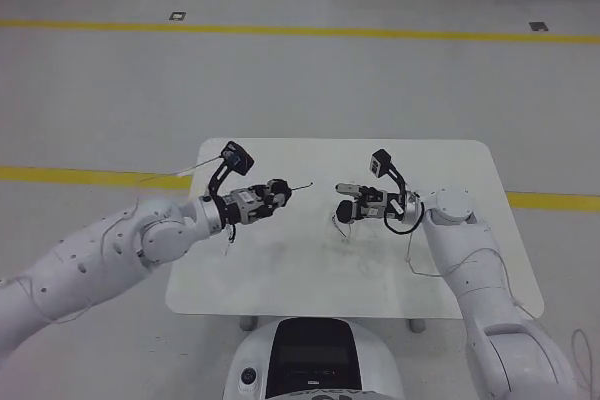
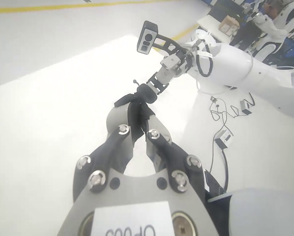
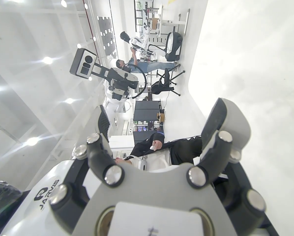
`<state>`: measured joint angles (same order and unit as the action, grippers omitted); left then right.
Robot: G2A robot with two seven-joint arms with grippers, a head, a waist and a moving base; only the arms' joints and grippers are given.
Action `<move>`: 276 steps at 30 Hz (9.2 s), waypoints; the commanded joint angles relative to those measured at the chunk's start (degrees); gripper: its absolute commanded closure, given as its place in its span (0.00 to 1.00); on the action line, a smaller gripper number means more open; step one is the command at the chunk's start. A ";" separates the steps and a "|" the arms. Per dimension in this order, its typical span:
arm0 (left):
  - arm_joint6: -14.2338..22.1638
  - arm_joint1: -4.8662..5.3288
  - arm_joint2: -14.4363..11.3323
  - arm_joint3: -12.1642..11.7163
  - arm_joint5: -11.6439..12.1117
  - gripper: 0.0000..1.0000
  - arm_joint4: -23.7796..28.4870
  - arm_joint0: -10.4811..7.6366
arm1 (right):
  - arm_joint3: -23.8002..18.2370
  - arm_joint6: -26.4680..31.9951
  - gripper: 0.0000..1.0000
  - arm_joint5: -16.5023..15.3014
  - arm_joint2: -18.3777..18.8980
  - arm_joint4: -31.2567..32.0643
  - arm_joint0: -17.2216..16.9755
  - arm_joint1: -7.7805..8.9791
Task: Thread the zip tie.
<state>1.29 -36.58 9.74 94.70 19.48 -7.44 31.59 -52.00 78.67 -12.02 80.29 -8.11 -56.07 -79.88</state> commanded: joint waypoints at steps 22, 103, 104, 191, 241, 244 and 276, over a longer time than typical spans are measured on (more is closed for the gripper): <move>18.29 -3.56 17.51 -3.25 0.00 1.00 9.03 9.40 | 0.00 0.00 0.00 0.00 0.00 0.00 0.00 0.00; 62.35 -18.00 40.10 -25.42 0.00 1.00 48.05 24.29 | -3.35 -0.77 0.00 -1.97 -1.03 -2.46 -2.24 0.08; 62.82 -18.36 40.35 -26.28 0.00 1.00 48.66 24.36 | -3.62 -0.74 0.00 -2.24 -1.23 -3.26 -2.45 0.08; 71.08 -26.48 46.44 -37.03 0.00 1.00 51.63 24.67 | -5.64 -12.17 0.88 -5.74 -13.57 -17.17 -4.14 0.71; 72.40 -25.96 45.14 -32.91 -1.73 0.00 45.65 24.77 | -6.92 -10.82 1.00 -4.12 -16.54 -24.18 -4.51 1.42; 74.00 -26.03 44.94 -32.54 -1.14 0.00 46.64 24.78 | -6.07 -10.61 1.00 -4.27 -17.09 -24.56 -3.97 1.27; 71.52 -25.34 45.48 -29.89 -2.36 0.00 46.64 26.04 | -8.94 -11.45 1.00 -1.48 -19.64 -24.36 -4.77 1.69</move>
<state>72.79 -61.90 55.34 64.87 17.09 39.17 57.70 -61.17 67.18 -13.46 61.02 -32.34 -61.02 -78.10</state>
